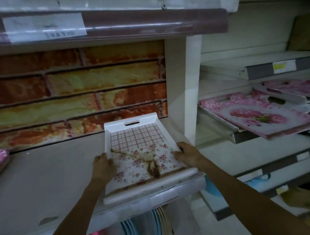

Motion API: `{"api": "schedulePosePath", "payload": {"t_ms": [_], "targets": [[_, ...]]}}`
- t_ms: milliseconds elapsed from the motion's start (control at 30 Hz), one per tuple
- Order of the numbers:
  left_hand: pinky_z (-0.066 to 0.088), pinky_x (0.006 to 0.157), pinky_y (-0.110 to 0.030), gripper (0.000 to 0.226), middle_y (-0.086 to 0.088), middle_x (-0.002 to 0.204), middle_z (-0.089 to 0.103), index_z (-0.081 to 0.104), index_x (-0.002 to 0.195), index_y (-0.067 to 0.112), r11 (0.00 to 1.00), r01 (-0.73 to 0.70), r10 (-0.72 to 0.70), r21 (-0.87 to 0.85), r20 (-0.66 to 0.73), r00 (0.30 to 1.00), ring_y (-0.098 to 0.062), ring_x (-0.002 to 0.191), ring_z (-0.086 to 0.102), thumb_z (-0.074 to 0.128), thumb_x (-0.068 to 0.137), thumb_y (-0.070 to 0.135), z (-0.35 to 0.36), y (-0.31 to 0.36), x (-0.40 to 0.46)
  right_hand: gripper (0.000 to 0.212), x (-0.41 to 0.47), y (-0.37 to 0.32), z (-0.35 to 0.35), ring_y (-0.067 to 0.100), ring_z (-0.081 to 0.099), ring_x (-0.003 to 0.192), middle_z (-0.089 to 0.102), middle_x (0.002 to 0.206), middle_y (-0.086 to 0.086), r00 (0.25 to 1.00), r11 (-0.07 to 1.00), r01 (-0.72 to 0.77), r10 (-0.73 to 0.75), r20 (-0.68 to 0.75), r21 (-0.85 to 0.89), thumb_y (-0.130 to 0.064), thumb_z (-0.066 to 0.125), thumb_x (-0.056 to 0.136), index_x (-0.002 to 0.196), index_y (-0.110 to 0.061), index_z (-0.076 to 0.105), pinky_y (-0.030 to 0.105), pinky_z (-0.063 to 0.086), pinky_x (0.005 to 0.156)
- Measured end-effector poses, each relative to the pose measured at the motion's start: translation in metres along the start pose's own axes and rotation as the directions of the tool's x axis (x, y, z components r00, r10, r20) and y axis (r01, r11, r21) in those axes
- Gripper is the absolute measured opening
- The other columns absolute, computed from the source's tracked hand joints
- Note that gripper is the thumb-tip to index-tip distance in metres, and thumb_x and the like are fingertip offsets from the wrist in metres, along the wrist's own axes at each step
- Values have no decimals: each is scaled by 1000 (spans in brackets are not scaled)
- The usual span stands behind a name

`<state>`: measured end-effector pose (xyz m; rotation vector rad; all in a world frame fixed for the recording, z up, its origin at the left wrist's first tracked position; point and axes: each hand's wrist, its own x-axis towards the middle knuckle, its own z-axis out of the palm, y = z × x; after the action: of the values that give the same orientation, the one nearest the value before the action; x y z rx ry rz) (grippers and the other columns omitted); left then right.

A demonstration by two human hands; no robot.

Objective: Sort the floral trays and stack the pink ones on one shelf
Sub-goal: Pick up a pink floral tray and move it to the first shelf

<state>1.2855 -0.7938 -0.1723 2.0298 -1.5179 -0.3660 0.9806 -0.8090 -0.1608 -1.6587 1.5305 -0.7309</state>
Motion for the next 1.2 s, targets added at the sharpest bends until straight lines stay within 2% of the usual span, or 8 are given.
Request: {"api": "schedulePosePath", "payload": {"t_ms": [133, 300, 400, 600, 767, 867, 1033, 1200], "targets": [[49, 91, -47, 27, -32, 112, 64, 62, 109, -8, 998, -51, 53, 31, -51, 997, -44, 103, 58, 52, 94, 11, -12, -5, 4, 41, -7, -6, -21, 24, 58, 115, 60, 126, 11, 988, 999, 38, -36, -147, 12, -22, 58, 96, 134, -8, 52, 27, 44, 97], [49, 90, -43, 26, -20, 121, 63, 67, 117, 4, 964, -224, 185, -141, -246, 952, -36, 100, 65, 54, 95, 12, -24, 34, -19, 17, -32, -17, -77, 14, 66, 78, 69, 94, 6, 936, 957, 215, -145, -322, 195, -17, 58, 97, 107, -7, 66, 15, 50, 63], [48, 92, -43, 20, -11, 119, 64, 69, 109, 15, 916, -313, 236, -252, -294, 926, -31, 104, 64, 52, 98, 20, -23, 74, -41, 11, -56, -24, -114, 4, 66, 67, 70, 83, 0, 897, 918, 322, -216, -387, 233, -18, 57, 97, 96, -12, 67, 16, 52, 61], [52, 89, -44, 21, -1, 102, 71, 68, 99, 21, 768, -337, 316, -544, -136, 939, -23, 92, 68, 50, 99, 33, 19, 179, -89, 15, -102, -11, -185, 15, 66, 71, 73, 82, 11, 823, 875, 421, -258, -507, 238, -15, 57, 96, 96, -5, 69, 27, 55, 66], [55, 79, -40, 18, -20, 104, 67, 66, 99, 3, 464, 101, 246, -880, 238, 939, -35, 87, 66, 51, 98, 12, 81, 264, -120, 15, -132, 15, -248, 11, 65, 65, 71, 77, 6, 791, 868, 446, -268, -550, 219, -12, 56, 97, 95, -7, 70, 32, 54, 66], [55, 81, -43, 23, -25, 108, 63, 62, 106, -3, 431, 278, 225, -859, 400, 888, -34, 87, 65, 51, 99, 15, 122, 307, -137, 16, -142, 37, -283, 18, 67, 67, 70, 76, 6, 796, 870, 437, -256, -548, 228, -15, 57, 97, 95, -5, 69, 42, 60, 69], [53, 90, -48, 32, -23, 114, 62, 61, 101, 3, 409, 510, 271, -757, 634, 725, -38, 105, 64, 56, 96, 34, 167, 359, -155, 19, -152, 67, -332, 17, 65, 70, 71, 83, 12, 774, 896, 420, -268, -574, 148, -12, 55, 98, 101, 2, 67, 24, 53, 64], [50, 93, -55, 18, -17, 111, 60, 57, 109, 5, 122, 694, 301, -710, 693, 656, -41, 112, 58, 58, 96, 18, 194, 401, -154, 18, -148, 89, -369, 15, 67, 74, 74, 88, 9, 779, 923, 372, -253, -574, 98, -16, 54, 98, 101, -6, 68, 31, 55, 70]]}}
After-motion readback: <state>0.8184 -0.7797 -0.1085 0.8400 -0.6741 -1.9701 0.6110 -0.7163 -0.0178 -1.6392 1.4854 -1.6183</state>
